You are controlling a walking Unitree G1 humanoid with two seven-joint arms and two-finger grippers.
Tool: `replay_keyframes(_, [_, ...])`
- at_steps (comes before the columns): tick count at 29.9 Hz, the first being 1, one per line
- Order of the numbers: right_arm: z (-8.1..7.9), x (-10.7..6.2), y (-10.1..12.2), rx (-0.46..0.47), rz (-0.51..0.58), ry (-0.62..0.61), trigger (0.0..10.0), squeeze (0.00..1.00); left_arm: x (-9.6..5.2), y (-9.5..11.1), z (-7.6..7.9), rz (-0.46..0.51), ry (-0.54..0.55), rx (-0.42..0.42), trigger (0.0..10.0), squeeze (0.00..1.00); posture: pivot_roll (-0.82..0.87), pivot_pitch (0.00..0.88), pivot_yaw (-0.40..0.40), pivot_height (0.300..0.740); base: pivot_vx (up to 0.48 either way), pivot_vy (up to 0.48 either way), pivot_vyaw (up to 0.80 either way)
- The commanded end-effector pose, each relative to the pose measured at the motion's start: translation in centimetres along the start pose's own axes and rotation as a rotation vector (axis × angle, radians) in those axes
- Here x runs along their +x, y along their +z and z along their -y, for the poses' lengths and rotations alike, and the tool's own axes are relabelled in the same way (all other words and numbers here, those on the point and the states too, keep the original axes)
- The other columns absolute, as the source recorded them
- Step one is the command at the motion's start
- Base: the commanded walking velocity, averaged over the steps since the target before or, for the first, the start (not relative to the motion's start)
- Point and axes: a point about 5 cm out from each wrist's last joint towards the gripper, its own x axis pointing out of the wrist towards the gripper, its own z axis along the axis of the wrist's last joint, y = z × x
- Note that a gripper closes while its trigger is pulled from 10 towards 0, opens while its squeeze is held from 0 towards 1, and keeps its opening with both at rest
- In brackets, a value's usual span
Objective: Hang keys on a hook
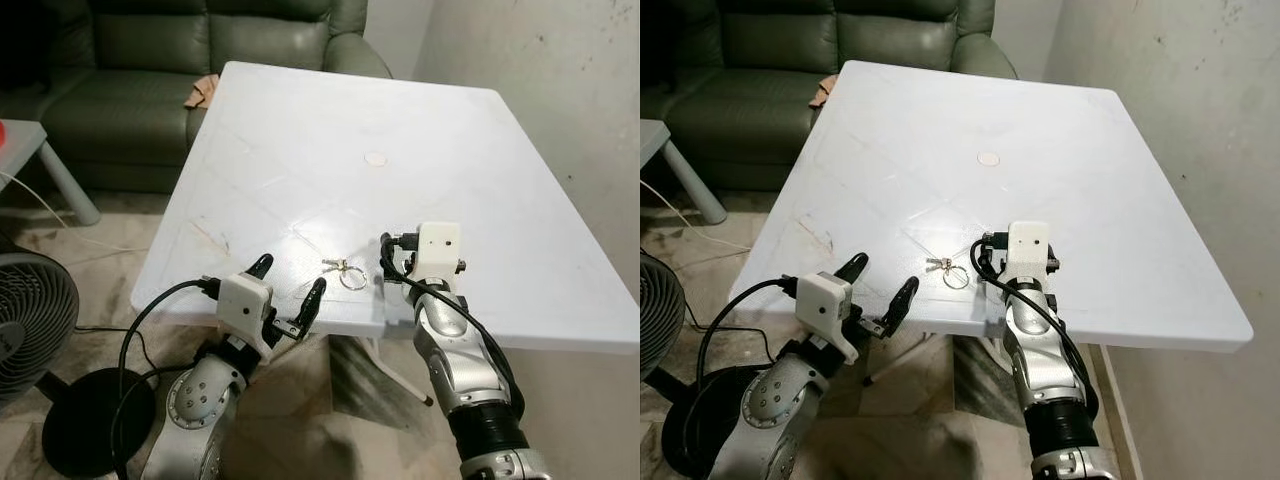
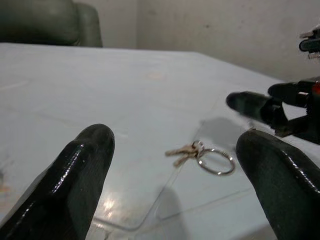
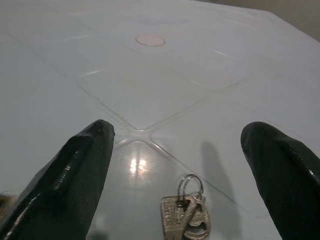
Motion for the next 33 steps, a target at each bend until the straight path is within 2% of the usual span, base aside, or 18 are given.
replay_keyframes(1, [0.4, 0.3, -0.2, -0.011, -0.025, -0.031, 7.8, 0.00, -0.2, 0.5, -0.1, 0.000, 0.008, 0.022, 10.0, 0.00, 0.14, 0.159, -0.094, 0.740, 0.000, 0.000, 0.00])
replay_keyframes(3, [0.3, 0.3, -0.4, -0.004, -0.040, -0.031, 7.8, 0.00, -0.3, 0.5, -0.2, -0.003, 0.012, 0.023, 10.0, 0.00, 0.15, 0.160, -0.096, 0.740, 0.000, 0.000, 0.00])
replay_keyframes(4, [0.1, 0.4, -0.6, -0.010, -0.053, -0.028, 5.7, 0.00, -0.4, 0.5, -0.2, -0.007, 0.016, 0.026, 10.0, 0.00, 0.15, 0.160, -0.097, 0.740, 0.000, 0.000, 0.00])
replay_keyframes(6, [-0.1, 0.4, -1.0, -0.012, -0.069, -0.030, 5.7, 0.00, -0.6, 0.6, -0.1, -0.014, 0.020, 0.028, 10.0, 0.00, 0.15, 0.160, -0.098, 0.740, 0.000, 0.000, 0.00])
replay_keyframes(7, [-0.3, 0.4, -1.3, -0.011, -0.079, -0.033, 4.2, 0.00, -0.7, 0.6, 0.0, -0.019, 0.022, 0.026, 10.0, 0.00, 0.15, 0.160, -0.098, 0.740, 0.000, 0.000, 0.00])
replay_keyframes(9, [-0.4, 0.3, -1.6, -0.008, -0.094, -0.037, 4.5, 0.00, -0.8, 0.6, 0.0, -0.021, 0.024, 0.026, 10.0, 0.00, 0.15, 0.160, -0.100, 0.740, 0.000, 0.000, 0.00])
replay_keyframes(10, [-0.4, 0.2, -2.0, -0.011, -0.115, -0.040, 3.7, 0.00, -0.8, 0.6, 0.1, -0.023, 0.026, 0.026, 10.0, 0.00, 0.15, 0.161, -0.099, 0.740, 0.000, 0.000, 0.00])
replay_keyframes(11, [-0.4, 0.2, -2.0, -0.011, -0.115, -0.040, 3.7, 0.00, -0.8, 0.6, 0.1, -0.023, 0.026, 0.026, 10.0, 0.00, 0.15, 0.161, -0.099, 0.740, 0.000, 0.000, 0.00])
replay_keyframes(12, [-0.5, 0.1, -2.3, -0.003, -0.127, -0.040, 3.1, 0.00, -0.9, 0.6, 0.1, -0.024, 0.027, 0.024, 10.0, 0.00, 0.15, 0.161, -0.099, 0.740, 0.000, 0.000, 0.00])
replay_keyframes(14, [-0.5, 0.1, -2.4, 0.004, -0.130, -0.040, 2.8, 0.00, -0.9, 0.6, 0.2, -0.024, 0.026, 0.024, 10.0, 0.00, 0.15, 0.161, -0.099, 0.740, 0.000, 0.000, 0.00])
replay_keyframes(16, [-0.4, 0.1, -2.4, 0.005, -0.132, -0.043, 0.0, 0.00, -0.9, 0.6, 0.2, -0.026, 0.027, 0.026, 10.0, 0.00, 0.16, 0.161, -0.102, 0.740, 0.000, 0.000, 0.00])
replay_keyframes(33, [-0.2, 0.1, -2.5, 0.020, -0.128, -0.061, 0.0, 0.00, -1.1, 0.6, 0.3, -0.042, 0.037, 0.027, 10.0, 0.00, 0.15, 0.164, -0.102, 0.740, 0.000, 0.000, 0.00])
